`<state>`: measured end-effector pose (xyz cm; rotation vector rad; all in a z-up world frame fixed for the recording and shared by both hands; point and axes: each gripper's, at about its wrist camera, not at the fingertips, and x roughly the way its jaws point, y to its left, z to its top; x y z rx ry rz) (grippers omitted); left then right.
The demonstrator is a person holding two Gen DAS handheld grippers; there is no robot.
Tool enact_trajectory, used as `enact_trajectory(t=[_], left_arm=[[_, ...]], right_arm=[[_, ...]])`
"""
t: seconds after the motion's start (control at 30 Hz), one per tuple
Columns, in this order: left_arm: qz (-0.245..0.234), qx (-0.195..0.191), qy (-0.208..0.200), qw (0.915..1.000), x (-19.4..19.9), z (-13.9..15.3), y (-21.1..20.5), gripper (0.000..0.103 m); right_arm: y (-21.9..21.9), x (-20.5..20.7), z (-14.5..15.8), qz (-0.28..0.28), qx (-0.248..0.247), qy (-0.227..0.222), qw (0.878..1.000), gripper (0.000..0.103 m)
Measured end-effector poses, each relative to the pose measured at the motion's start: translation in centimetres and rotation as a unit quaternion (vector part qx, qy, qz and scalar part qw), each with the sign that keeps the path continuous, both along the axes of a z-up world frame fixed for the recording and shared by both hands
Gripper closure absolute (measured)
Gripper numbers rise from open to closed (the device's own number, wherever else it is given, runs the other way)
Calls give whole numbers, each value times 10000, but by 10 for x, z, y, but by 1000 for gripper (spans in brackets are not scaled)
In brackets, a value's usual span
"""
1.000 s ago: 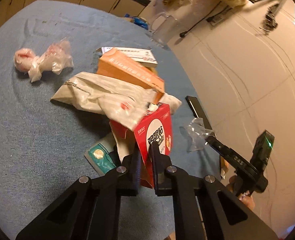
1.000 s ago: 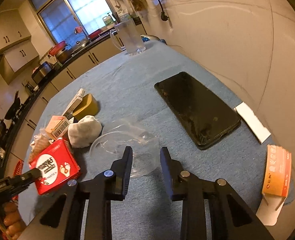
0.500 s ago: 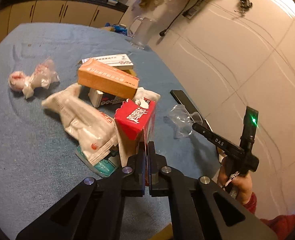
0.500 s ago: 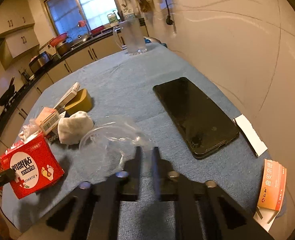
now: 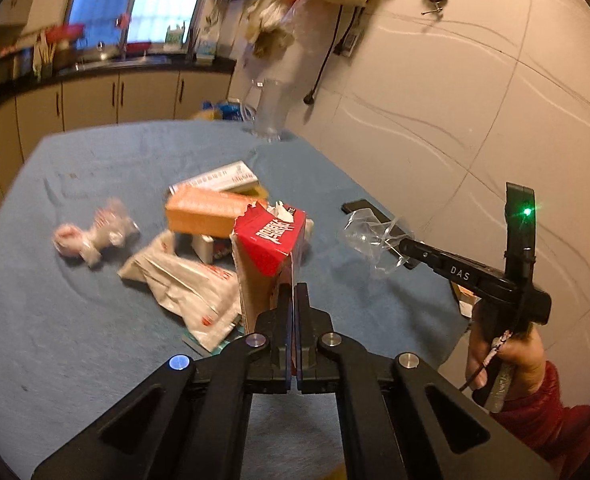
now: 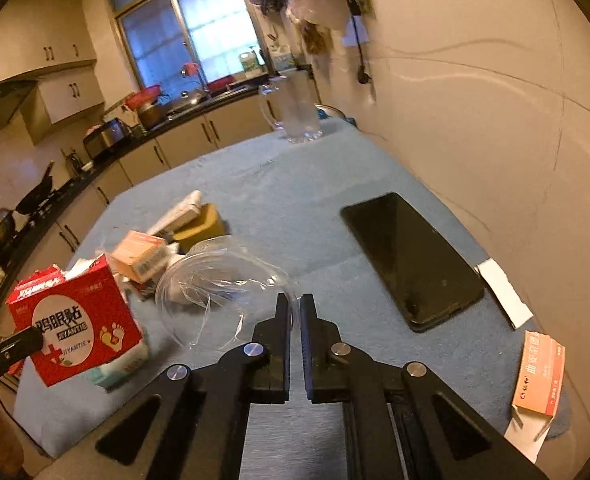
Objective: Collect trash
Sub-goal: 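Carry the red box and clear bag over the red mesh basket with both tools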
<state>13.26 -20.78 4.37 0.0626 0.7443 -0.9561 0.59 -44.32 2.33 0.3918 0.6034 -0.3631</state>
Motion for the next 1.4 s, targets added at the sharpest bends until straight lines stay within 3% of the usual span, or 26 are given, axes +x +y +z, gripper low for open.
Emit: enact_trajectory(t=[0.27, 0.57, 0.77, 1.17, 1.4], left_arm=[[574, 47, -528, 9969, -2, 17, 42, 103], [1322, -62, -696, 9888, 10, 30, 106, 103], [1924, -172, -743, 9783, 20, 34, 164, 103], [3089, -102, -722, 9483, 32, 26, 285, 103], [3558, -49, -458, 9334, 52, 6, 336, 103]], right_arm=[[32, 19, 16, 501, 66, -202, 9985, 98], [87, 55, 32, 1257, 157, -357, 9913, 98], [132, 86, 39, 1769, 181, -328, 9835, 98], [265, 160, 40, 3164, 244, -91, 9483, 98], [331, 210, 28, 3746, 358, 188, 9263, 98]])
